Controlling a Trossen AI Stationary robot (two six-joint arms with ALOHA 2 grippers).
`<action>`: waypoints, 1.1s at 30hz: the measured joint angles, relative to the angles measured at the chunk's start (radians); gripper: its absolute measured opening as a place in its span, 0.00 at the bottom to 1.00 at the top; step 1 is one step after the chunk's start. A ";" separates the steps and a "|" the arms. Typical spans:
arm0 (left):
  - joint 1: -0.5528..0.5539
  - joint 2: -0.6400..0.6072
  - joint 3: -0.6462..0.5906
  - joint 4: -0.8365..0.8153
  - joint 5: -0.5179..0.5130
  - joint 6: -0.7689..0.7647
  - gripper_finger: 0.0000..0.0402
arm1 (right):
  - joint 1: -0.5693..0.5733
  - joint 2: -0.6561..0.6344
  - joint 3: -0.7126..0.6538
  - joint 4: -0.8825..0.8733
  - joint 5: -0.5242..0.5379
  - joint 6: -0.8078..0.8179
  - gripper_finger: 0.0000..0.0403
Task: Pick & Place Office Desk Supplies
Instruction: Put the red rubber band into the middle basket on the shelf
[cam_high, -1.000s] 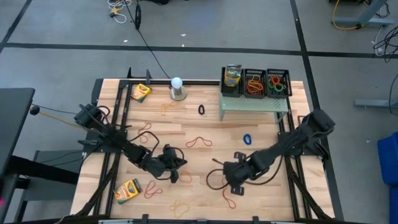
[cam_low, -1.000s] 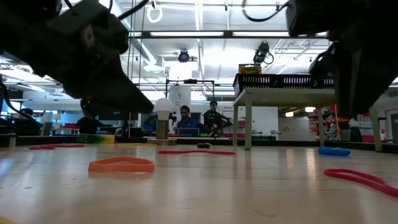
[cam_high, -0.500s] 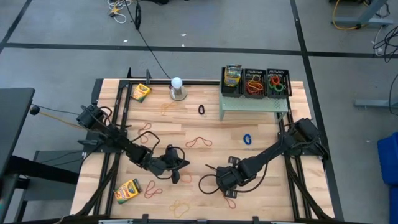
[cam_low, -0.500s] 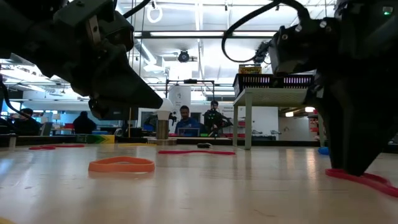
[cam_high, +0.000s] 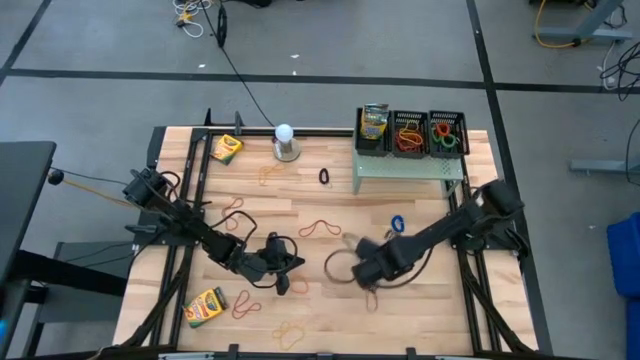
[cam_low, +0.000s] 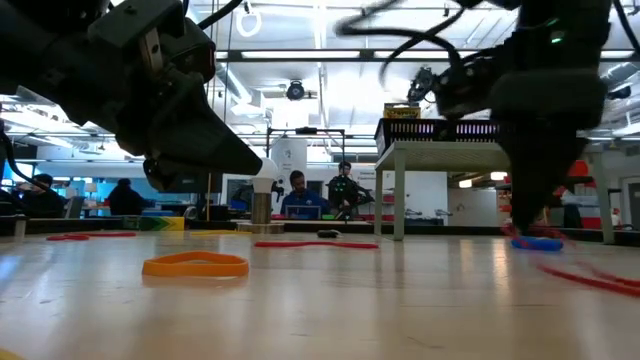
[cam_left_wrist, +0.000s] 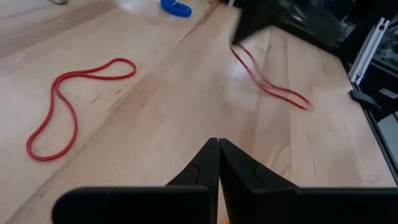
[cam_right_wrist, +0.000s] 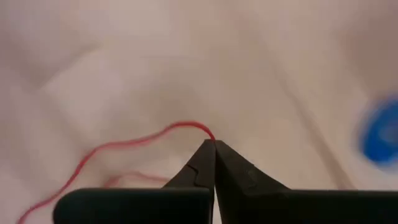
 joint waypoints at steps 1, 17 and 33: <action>0.000 0.000 0.000 0.000 0.000 0.000 0.03 | -0.006 -0.022 -0.016 -0.033 0.014 0.079 0.01; 0.000 0.000 0.000 -0.002 0.000 -0.003 0.03 | 0.164 -0.186 -0.302 0.393 0.003 0.725 0.00; 0.008 0.000 0.000 0.000 -0.003 0.016 0.03 | 0.136 -0.127 -0.302 0.493 -0.003 0.683 0.28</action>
